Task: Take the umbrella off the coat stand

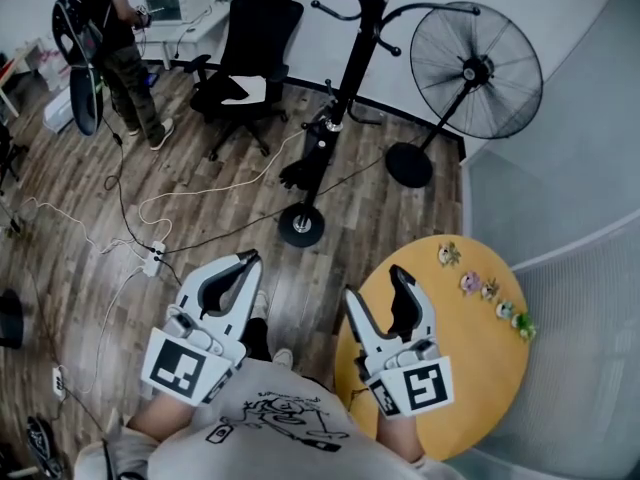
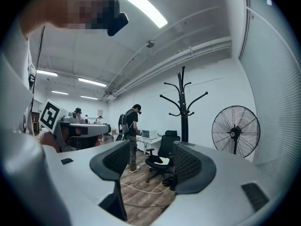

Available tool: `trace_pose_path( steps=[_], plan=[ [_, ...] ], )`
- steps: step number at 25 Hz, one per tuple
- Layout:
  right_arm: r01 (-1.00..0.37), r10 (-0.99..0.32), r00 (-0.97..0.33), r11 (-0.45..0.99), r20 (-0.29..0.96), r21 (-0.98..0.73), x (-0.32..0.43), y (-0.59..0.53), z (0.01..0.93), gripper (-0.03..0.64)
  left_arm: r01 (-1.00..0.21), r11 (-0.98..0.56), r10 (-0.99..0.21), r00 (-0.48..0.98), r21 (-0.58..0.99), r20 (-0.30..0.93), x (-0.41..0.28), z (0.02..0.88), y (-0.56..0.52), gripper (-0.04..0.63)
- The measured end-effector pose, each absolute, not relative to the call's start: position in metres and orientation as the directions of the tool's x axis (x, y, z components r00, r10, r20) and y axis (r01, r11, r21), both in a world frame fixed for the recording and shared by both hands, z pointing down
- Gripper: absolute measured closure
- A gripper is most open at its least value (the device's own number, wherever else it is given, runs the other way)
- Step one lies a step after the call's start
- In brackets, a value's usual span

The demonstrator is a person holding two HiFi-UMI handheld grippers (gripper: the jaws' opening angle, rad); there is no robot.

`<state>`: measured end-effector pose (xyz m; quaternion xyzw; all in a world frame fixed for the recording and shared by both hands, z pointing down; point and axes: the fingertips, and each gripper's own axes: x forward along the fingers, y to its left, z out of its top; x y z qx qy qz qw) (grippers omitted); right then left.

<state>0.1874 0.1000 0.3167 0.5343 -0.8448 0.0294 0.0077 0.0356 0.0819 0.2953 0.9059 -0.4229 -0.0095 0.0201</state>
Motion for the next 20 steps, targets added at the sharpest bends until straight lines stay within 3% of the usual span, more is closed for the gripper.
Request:
trace_pose_path(
  steps=[20],
  plan=[
    [-0.909,-0.907,-0.416,0.417,0.060,-0.006,0.152,0.002,0.304,0.321,-0.738,-0.675,-0.738,0.674,0.027,-0.030,0.006,0.280,-0.023,0.584]
  ],
)
